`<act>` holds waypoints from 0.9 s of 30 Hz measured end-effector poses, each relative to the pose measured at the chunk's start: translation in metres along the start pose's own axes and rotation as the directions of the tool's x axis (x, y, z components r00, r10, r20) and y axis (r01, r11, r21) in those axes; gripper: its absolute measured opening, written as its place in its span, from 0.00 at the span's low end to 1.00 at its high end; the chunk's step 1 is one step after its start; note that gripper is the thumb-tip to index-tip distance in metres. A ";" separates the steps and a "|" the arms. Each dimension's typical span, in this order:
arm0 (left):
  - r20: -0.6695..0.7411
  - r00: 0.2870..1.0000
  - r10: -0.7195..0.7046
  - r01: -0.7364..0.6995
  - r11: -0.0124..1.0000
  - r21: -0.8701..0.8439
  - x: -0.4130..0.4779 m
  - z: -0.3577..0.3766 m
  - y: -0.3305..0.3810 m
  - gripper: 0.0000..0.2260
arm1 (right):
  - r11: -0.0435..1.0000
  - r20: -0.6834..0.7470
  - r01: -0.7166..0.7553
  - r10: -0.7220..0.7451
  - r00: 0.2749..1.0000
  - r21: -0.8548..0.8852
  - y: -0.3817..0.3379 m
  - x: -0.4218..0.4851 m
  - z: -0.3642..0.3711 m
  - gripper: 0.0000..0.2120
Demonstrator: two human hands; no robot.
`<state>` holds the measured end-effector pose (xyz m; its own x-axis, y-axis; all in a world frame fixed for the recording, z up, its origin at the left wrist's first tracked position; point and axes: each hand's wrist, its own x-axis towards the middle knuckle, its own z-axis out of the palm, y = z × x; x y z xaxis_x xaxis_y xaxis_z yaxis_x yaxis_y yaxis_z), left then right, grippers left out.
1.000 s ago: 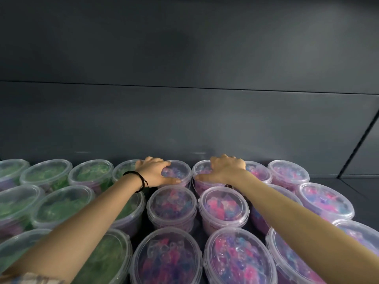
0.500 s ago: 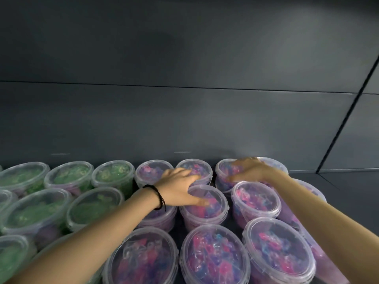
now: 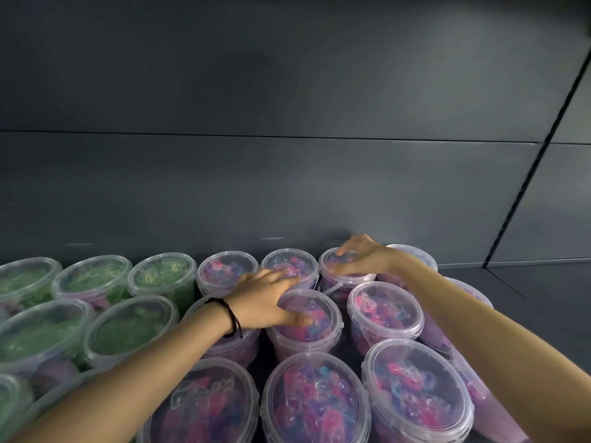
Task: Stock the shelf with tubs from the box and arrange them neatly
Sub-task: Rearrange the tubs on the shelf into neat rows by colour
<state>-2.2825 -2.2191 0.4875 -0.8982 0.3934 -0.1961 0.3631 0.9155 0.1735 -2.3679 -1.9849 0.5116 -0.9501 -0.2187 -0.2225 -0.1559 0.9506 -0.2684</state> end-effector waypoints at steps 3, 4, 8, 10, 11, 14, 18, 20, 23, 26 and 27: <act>-0.002 1.000 0.001 -0.001 1.000 -0.013 0.001 0.001 -0.001 0.63 | 1.000 -0.003 -0.020 0.020 1.000 -0.021 0.006 -0.001 -0.002 0.32; 0.000 1.000 0.002 -0.002 1.000 -0.015 0.001 0.001 -0.001 0.63 | 0.997 -0.036 -0.056 0.053 0.998 -0.062 0.005 0.001 -0.001 0.33; 0.007 1.000 -0.004 0.004 0.999 -0.033 0.002 0.001 -0.001 0.62 | 0.960 -0.124 -0.256 0.243 0.962 -0.111 -0.006 0.010 0.005 0.47; -0.004 1.000 -0.008 0.008 0.999 -0.034 0.002 0.001 0.000 0.62 | 0.947 -0.104 -0.303 0.293 0.951 -0.107 -0.011 0.015 0.008 0.54; -0.010 1.000 -0.008 0.008 1.000 -0.030 0.002 0.001 0.000 0.62 | 0.945 -0.103 -0.311 0.301 0.948 -0.104 -0.013 0.016 0.009 0.54; -0.015 1.000 -0.010 0.009 0.999 -0.042 0.001 0.001 0.000 0.62 | 0.941 -0.097 -0.301 0.289 0.952 -0.151 -0.014 0.012 0.007 0.52; -0.015 1.000 -0.019 0.018 0.998 -0.057 -0.002 0.001 0.001 0.63 | 0.956 -0.005 -0.263 0.265 0.964 -0.133 -0.001 0.011 0.001 0.46; -0.013 0.999 -0.031 0.030 0.997 -0.072 -0.003 0.000 0.003 0.63 | 0.983 -0.067 -0.181 0.182 0.981 0.015 0.012 0.004 -0.008 0.35; -0.049 0.998 -0.031 0.025 0.993 -0.117 -0.009 -0.001 0.012 0.63 | 0.902 -0.217 -0.048 0.155 0.964 0.430 0.046 -0.007 -0.024 0.19; -0.124 0.989 0.074 -0.087 0.991 -0.099 -0.023 -0.004 0.043 0.50 | 0.809 -0.290 -0.051 0.267 0.919 0.585 0.086 -0.018 -0.034 0.23; -0.123 0.985 0.118 -0.128 0.989 -0.074 -0.028 -0.005 0.055 0.45 | 0.826 -0.274 -0.100 0.296 0.915 0.555 0.096 -0.018 -0.034 0.27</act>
<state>-2.2384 -2.1807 0.5069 -0.8725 0.4856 -0.0541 0.4558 0.8487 0.2681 -2.3745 -1.8824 0.5217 -0.9896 0.1416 -0.0257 0.1166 0.6844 -0.7197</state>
